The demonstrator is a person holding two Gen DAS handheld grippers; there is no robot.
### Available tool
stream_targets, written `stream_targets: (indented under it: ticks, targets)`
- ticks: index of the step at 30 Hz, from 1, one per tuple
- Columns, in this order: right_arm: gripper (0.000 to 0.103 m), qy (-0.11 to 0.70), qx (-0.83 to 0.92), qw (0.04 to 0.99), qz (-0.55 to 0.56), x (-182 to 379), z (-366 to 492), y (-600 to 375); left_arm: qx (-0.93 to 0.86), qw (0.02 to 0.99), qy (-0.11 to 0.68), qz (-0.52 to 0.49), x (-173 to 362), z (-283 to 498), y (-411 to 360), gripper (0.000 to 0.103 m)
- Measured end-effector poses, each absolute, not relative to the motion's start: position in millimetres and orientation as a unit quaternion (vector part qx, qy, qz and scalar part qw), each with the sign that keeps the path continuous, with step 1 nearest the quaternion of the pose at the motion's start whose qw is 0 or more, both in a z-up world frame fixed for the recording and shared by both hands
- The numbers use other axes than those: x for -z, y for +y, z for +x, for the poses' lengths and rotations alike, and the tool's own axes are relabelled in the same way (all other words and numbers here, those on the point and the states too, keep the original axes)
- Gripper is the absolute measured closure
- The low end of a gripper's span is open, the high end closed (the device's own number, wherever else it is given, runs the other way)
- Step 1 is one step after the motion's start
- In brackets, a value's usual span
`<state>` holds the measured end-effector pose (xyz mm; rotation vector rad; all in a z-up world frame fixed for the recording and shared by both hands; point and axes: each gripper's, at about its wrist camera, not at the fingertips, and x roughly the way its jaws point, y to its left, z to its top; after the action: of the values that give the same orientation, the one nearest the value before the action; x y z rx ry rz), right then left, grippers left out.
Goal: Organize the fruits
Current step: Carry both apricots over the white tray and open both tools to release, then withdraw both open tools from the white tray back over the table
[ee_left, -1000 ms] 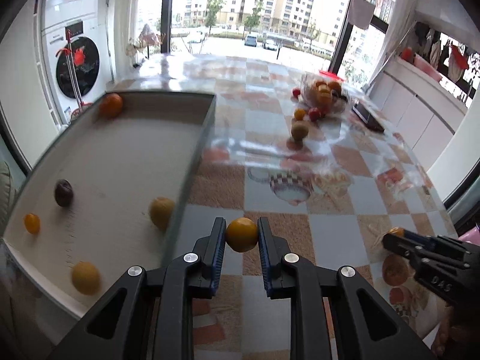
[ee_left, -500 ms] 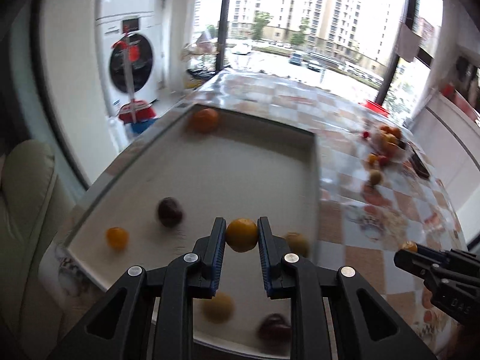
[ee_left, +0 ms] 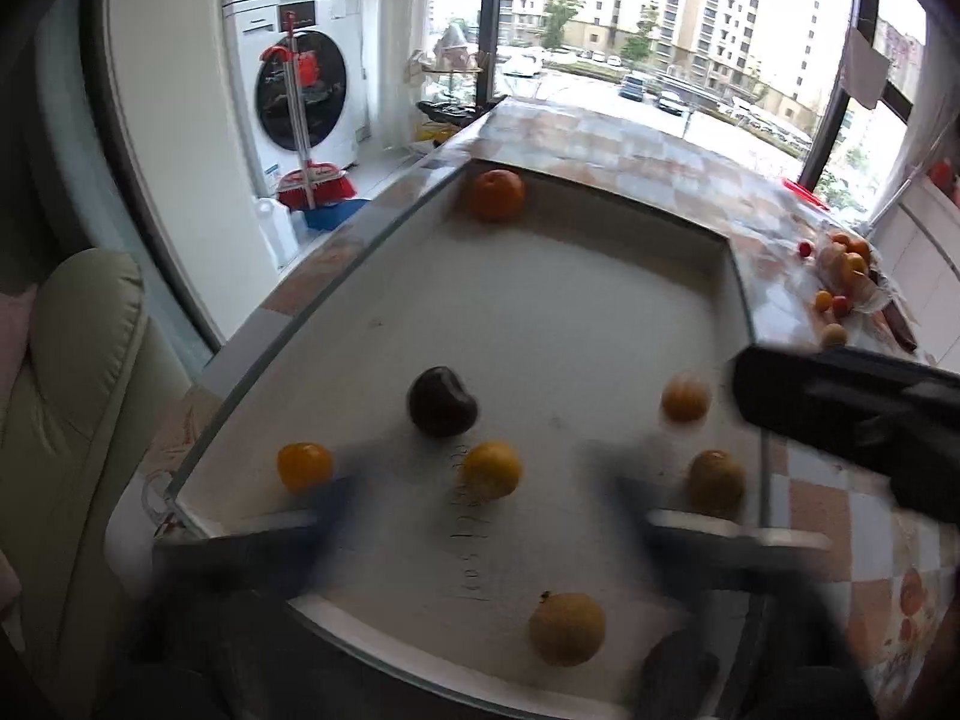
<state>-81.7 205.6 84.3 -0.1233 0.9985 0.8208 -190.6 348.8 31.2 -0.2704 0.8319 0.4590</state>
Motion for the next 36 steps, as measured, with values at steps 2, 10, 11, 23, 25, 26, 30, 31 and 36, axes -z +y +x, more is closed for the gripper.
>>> stream_targets:
  ticks: [2,10,11,23,25,26,30,31,36]
  targets:
    - [0.008,0.460,-0.367,0.806,-0.056,-86,-81,194,-0.217,0.894,0.371,-0.131,-40,-197,344,0.000]
    - [0.000,0.478,-0.249,0.842,0.008,-69,-60,84,-0.158,0.916,0.358,-0.086,-69,-185,294,0.000]
    - [0.000,0.484,-0.232,0.844,0.017,-64,-58,69,-0.142,0.920,0.358,-0.077,-73,-182,282,0.000]
    - [0.001,0.488,-0.047,0.869,0.065,-12,-46,-85,-0.042,0.902,0.429,0.008,-28,-122,156,0.000]
    - [0.001,0.472,-0.051,0.878,0.061,-11,-49,-87,-0.051,0.899,0.434,-0.001,-21,-111,158,0.000]
    - [0.000,0.464,-0.051,0.883,0.052,-9,-51,-85,-0.052,0.899,0.434,-0.006,-19,-107,157,0.000]
    - [0.000,0.464,-0.027,0.885,-0.014,-3,-53,-68,-0.061,0.895,0.440,-0.027,-11,-99,169,0.000]
    - [0.000,0.464,-0.029,0.885,-0.014,-5,-54,-69,-0.057,0.887,0.457,-0.029,-5,-96,169,0.000]
    - [0.000,0.463,-0.030,0.886,-0.010,-5,-55,-71,-0.054,0.888,0.456,-0.031,1,-98,165,0.000]
